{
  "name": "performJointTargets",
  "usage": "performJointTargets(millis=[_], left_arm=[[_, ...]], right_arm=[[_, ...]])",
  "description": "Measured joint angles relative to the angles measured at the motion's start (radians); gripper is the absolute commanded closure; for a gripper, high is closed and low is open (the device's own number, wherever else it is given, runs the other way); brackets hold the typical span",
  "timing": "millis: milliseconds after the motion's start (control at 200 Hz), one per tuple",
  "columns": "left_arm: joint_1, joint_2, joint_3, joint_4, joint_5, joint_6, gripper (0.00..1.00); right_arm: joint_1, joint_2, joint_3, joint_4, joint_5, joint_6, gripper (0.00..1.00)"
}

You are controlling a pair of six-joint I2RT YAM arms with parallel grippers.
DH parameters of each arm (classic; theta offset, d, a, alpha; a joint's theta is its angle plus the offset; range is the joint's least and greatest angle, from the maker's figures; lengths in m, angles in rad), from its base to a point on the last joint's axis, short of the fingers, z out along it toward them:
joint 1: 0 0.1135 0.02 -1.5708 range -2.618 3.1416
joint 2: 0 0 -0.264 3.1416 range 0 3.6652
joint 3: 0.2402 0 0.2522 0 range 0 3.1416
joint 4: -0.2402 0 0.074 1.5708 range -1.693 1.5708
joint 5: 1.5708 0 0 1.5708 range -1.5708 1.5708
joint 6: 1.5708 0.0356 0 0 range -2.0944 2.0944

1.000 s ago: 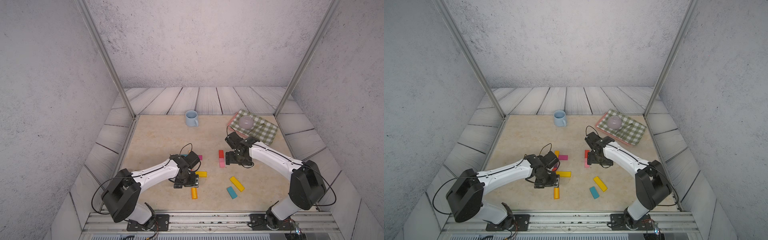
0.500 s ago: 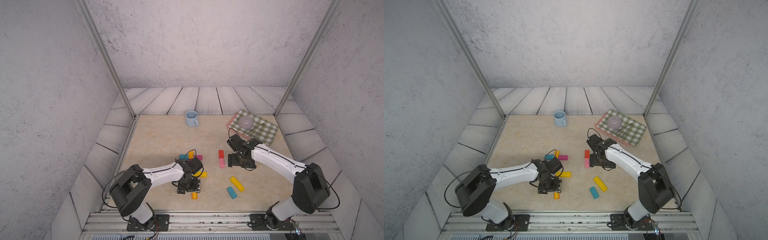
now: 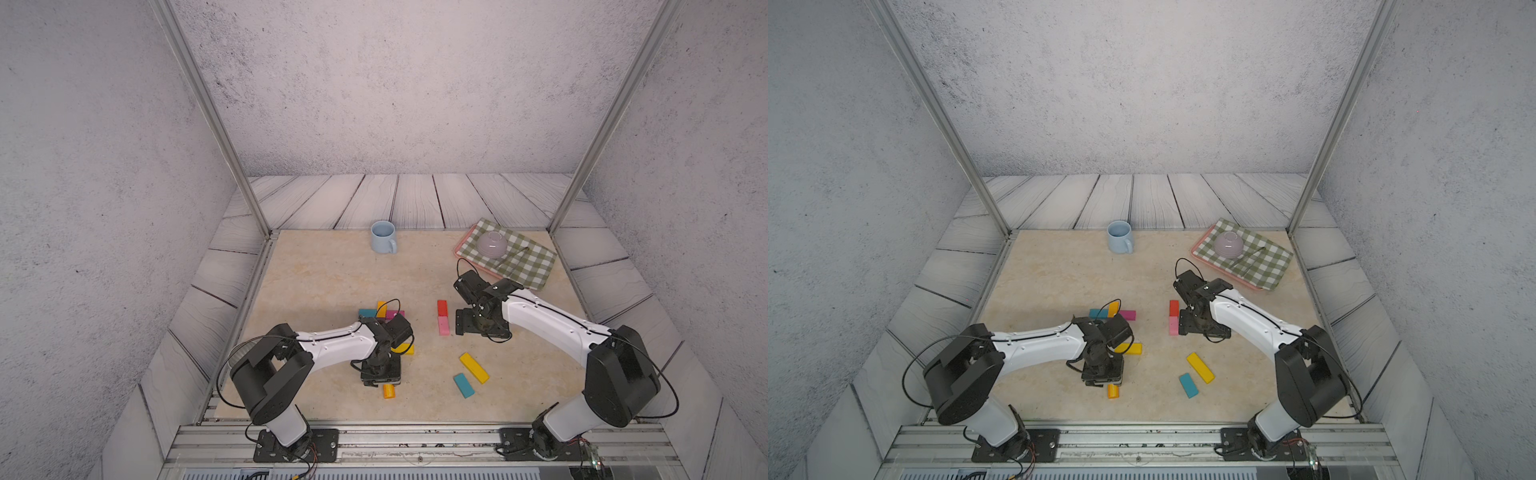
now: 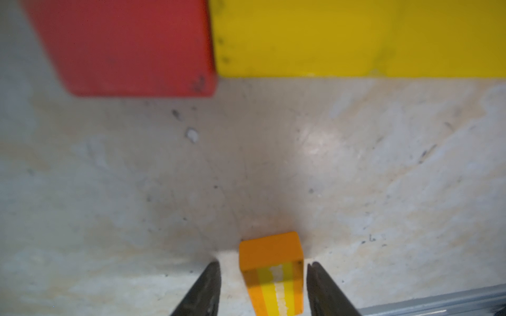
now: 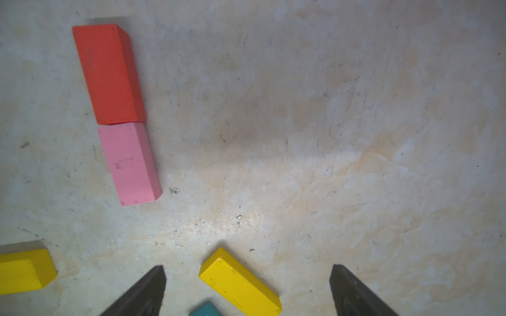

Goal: Assemble the letter t with building blocks
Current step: Pick up the building block from the center of the board.

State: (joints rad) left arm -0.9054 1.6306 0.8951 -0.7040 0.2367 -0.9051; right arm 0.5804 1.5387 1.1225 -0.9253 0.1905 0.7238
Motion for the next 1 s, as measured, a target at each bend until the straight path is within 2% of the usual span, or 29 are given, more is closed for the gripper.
performJointTargets(millis=[450,646,746,851,1001], left_arm=[[-0.001,0.010,0.013,0.002,-0.008,0.000,0.76],[-0.001,0.010,0.056,-0.016,-0.037,0.029,0.77],[0.007,0.010,0.140,-0.046,-0.042,0.095,0.77],[0.030,0.013,0.293,-0.107,-0.073,0.210,0.77],[0.125,0.067,0.533,-0.165,-0.124,0.411,0.75]], right_arm=[[0.000,0.000,-0.005,0.011,-0.005,0.000,0.04],[0.000,0.005,-0.005,0.018,-0.005,-0.002,0.04],[0.000,0.016,0.003,0.017,-0.005,-0.011,0.04],[-0.002,0.029,0.027,0.017,-0.008,-0.037,0.04],[-0.035,0.030,0.057,0.030,-0.028,-0.082,0.04]])
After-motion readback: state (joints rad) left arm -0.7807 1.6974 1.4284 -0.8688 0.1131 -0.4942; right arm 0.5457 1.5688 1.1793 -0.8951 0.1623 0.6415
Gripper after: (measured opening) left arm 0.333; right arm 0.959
